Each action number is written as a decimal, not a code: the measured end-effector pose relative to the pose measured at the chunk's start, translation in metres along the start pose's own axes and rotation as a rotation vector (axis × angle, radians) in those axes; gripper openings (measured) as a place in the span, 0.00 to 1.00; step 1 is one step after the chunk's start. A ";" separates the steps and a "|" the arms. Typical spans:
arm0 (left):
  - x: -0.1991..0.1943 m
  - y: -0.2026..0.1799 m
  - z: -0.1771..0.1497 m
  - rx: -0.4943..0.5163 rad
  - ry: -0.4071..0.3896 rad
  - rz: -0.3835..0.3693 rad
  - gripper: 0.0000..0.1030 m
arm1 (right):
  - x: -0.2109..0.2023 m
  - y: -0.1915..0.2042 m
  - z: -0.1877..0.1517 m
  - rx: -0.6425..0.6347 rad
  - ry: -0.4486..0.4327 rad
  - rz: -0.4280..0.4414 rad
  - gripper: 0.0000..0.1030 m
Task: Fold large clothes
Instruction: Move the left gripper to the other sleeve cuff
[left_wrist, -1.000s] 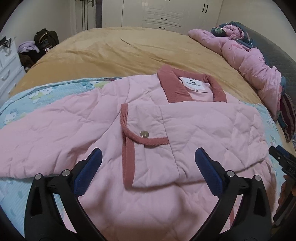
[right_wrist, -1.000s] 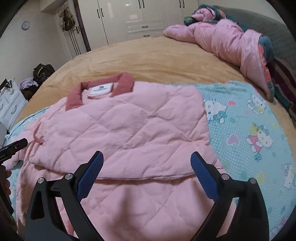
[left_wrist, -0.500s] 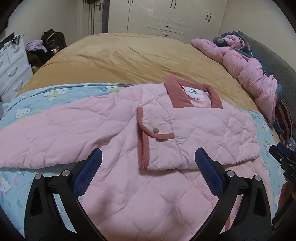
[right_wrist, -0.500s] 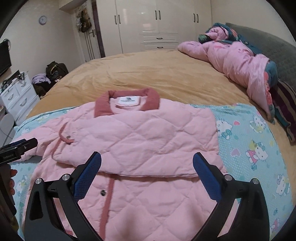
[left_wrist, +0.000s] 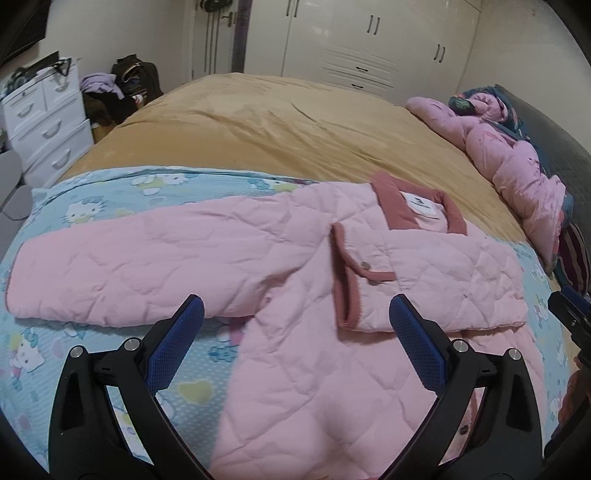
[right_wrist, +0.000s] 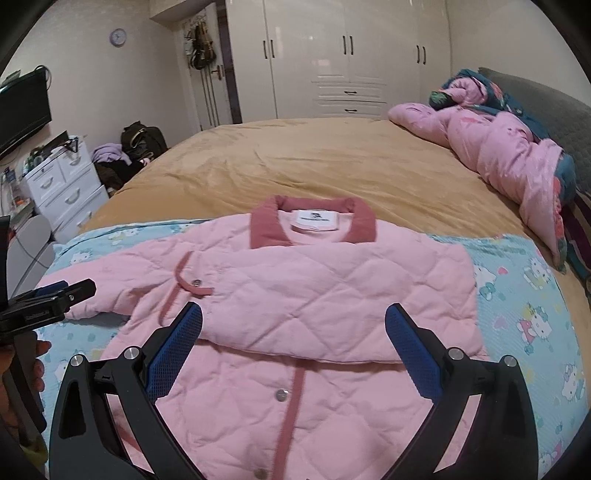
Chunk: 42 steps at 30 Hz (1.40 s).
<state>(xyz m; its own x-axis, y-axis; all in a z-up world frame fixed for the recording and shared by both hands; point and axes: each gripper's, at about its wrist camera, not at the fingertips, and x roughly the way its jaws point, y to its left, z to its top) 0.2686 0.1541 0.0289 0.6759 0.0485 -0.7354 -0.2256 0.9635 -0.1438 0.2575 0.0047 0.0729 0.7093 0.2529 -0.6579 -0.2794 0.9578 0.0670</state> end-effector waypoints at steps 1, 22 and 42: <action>-0.001 0.005 -0.001 -0.006 -0.002 0.004 0.91 | 0.000 0.005 0.001 -0.005 -0.003 0.004 0.96; -0.007 0.116 -0.018 -0.168 -0.001 0.093 0.91 | 0.027 0.122 0.006 -0.141 0.011 0.119 0.96; 0.009 0.264 -0.052 -0.516 0.016 0.202 0.91 | 0.067 0.192 -0.012 -0.242 0.074 0.182 0.96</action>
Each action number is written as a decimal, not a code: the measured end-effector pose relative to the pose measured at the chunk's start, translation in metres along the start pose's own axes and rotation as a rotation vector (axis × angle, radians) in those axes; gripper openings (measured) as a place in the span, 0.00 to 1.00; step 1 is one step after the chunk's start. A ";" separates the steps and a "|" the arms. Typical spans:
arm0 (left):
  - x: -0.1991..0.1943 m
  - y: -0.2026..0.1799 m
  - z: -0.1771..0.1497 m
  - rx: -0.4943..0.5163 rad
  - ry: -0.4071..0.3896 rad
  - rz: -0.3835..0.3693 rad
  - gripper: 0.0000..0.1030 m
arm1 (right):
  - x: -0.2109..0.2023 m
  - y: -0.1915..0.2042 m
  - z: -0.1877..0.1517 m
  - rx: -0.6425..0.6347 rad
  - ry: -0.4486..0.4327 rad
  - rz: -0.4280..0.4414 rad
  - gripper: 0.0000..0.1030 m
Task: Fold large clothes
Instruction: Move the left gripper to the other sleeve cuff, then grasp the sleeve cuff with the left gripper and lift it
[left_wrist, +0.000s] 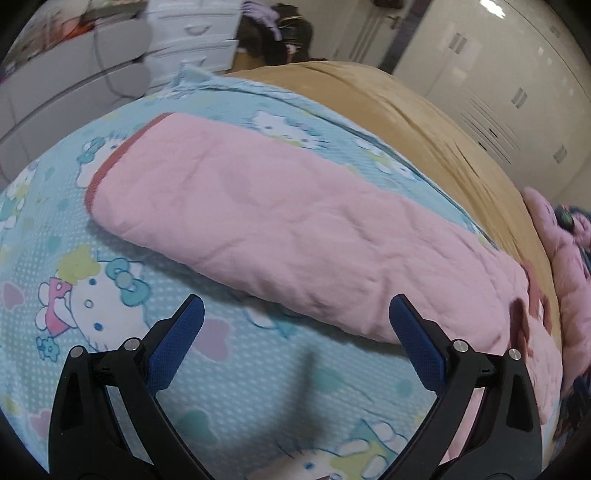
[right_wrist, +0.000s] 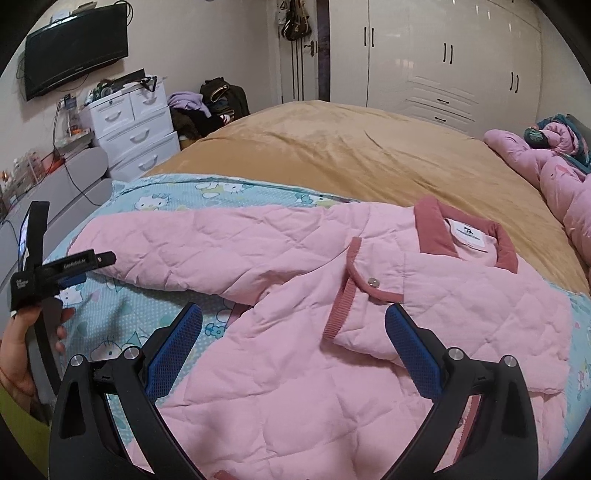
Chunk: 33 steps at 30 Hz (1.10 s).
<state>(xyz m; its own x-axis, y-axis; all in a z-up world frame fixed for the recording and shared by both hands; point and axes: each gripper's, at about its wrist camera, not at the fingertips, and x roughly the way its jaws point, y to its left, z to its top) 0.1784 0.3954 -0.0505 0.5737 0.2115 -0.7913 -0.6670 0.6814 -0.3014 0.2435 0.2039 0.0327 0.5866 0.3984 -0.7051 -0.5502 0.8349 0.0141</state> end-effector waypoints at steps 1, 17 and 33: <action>0.002 0.004 0.002 -0.017 0.001 -0.001 0.91 | 0.002 0.000 -0.001 0.000 0.002 0.001 0.96; 0.032 0.054 0.040 -0.287 -0.081 0.011 0.49 | 0.004 -0.036 -0.021 0.043 0.024 -0.040 0.96; -0.082 -0.022 0.068 -0.090 -0.352 -0.148 0.11 | -0.031 -0.082 -0.034 0.138 -0.025 -0.057 0.96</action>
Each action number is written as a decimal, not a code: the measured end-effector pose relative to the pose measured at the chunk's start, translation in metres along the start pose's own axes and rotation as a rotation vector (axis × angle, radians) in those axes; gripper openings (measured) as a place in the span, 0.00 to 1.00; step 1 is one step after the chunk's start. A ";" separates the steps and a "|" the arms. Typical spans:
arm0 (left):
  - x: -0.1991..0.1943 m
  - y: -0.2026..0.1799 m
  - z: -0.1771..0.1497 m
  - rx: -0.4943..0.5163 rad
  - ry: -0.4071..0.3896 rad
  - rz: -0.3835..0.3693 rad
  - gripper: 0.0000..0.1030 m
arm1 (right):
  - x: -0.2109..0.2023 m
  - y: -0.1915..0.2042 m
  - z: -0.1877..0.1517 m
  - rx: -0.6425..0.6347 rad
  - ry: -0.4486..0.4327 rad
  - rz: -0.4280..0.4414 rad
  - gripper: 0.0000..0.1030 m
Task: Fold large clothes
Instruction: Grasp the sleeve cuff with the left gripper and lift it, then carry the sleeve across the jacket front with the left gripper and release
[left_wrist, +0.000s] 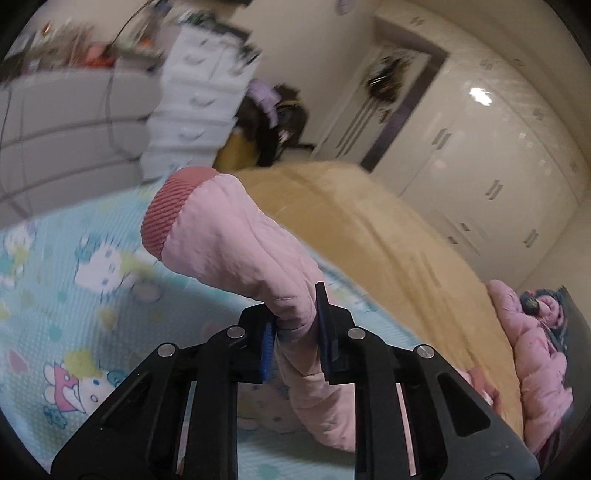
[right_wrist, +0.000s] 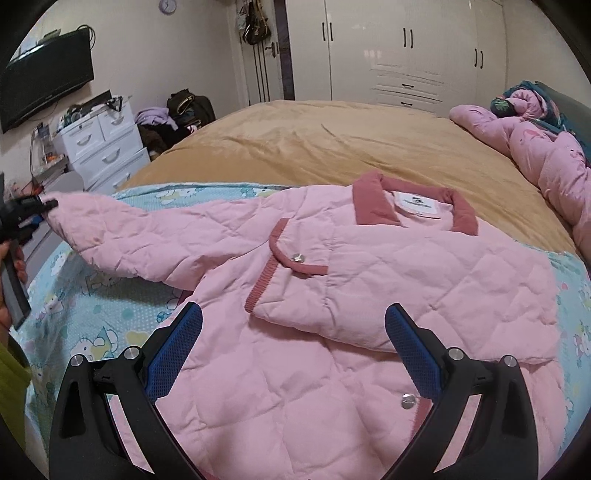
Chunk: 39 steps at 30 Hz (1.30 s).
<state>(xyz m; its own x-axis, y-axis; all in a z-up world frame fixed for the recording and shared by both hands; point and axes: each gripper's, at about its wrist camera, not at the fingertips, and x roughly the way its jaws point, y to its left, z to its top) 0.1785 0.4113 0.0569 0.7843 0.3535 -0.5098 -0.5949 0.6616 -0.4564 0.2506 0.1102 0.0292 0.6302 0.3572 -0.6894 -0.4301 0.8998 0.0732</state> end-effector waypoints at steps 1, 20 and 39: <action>-0.009 -0.012 0.004 0.021 -0.018 -0.016 0.11 | -0.005 -0.003 0.000 0.006 -0.005 -0.001 0.96; -0.086 -0.188 -0.002 0.265 -0.113 -0.254 0.10 | -0.085 -0.087 -0.008 0.140 -0.130 -0.040 0.96; -0.091 -0.324 -0.096 0.504 -0.057 -0.400 0.09 | -0.112 -0.186 -0.028 0.278 -0.192 -0.102 0.96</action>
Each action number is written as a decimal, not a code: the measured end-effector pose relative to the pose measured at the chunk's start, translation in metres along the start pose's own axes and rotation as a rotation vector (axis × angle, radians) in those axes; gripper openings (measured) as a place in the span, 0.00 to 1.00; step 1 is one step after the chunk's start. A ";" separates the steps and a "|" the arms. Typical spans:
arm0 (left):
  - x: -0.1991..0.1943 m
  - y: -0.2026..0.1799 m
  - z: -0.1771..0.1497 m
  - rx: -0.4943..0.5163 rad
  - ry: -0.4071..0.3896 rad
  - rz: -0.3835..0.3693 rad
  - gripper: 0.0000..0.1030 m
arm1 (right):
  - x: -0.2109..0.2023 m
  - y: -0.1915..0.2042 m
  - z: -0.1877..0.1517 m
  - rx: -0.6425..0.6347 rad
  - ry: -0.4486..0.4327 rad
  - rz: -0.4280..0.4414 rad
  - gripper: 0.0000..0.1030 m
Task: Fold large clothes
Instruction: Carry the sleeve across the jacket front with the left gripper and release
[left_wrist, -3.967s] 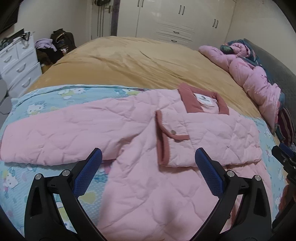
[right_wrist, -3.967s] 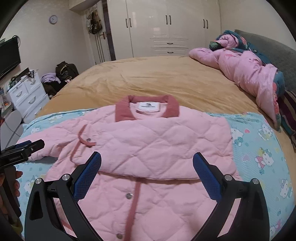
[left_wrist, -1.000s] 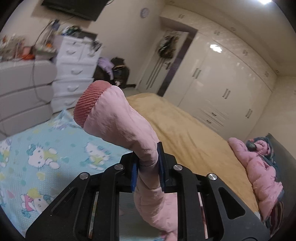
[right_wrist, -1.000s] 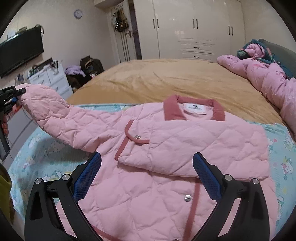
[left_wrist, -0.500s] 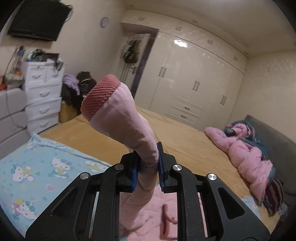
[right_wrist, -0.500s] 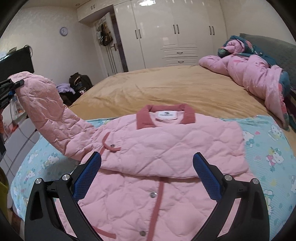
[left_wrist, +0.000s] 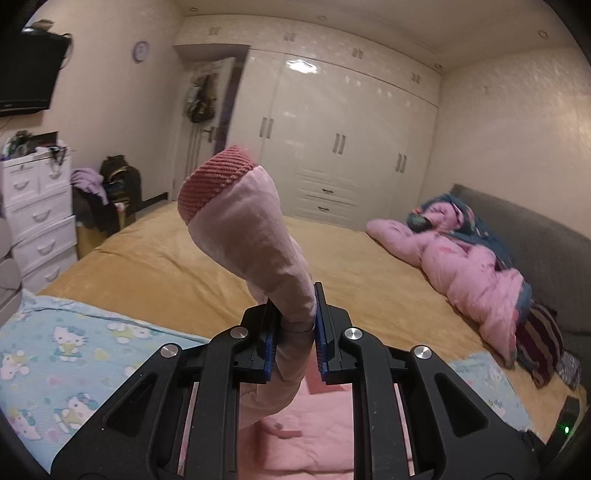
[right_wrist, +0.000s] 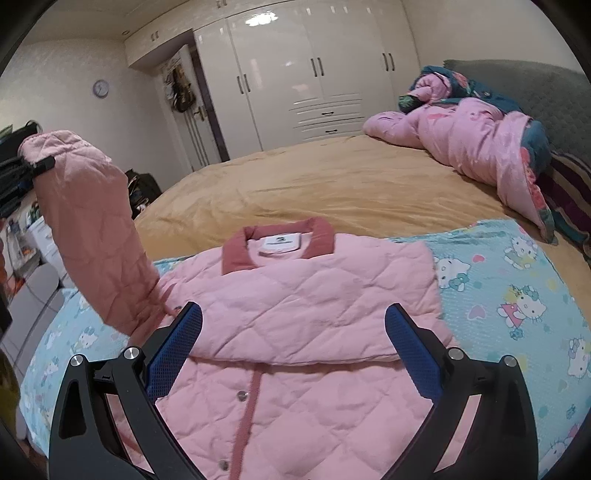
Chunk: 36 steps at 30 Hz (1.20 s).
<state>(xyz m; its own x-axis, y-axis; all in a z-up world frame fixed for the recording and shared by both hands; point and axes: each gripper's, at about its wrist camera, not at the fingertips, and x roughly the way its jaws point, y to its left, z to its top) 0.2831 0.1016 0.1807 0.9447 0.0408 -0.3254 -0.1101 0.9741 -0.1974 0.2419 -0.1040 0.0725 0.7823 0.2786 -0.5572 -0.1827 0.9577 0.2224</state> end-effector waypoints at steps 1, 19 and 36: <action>0.006 -0.009 -0.005 0.010 0.010 -0.012 0.09 | 0.002 -0.006 -0.001 0.009 0.000 -0.002 0.96; 0.081 -0.121 -0.083 0.162 0.157 -0.113 0.09 | 0.030 -0.095 -0.028 0.151 0.038 -0.052 0.96; 0.111 -0.190 -0.188 0.400 0.306 -0.190 0.14 | 0.020 -0.136 -0.024 0.244 0.005 -0.080 0.96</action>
<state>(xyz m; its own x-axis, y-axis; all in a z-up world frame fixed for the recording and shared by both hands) 0.3508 -0.1206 0.0086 0.7967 -0.1527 -0.5847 0.2363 0.9692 0.0689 0.2683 -0.2270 0.0122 0.7855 0.2032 -0.5845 0.0294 0.9313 0.3631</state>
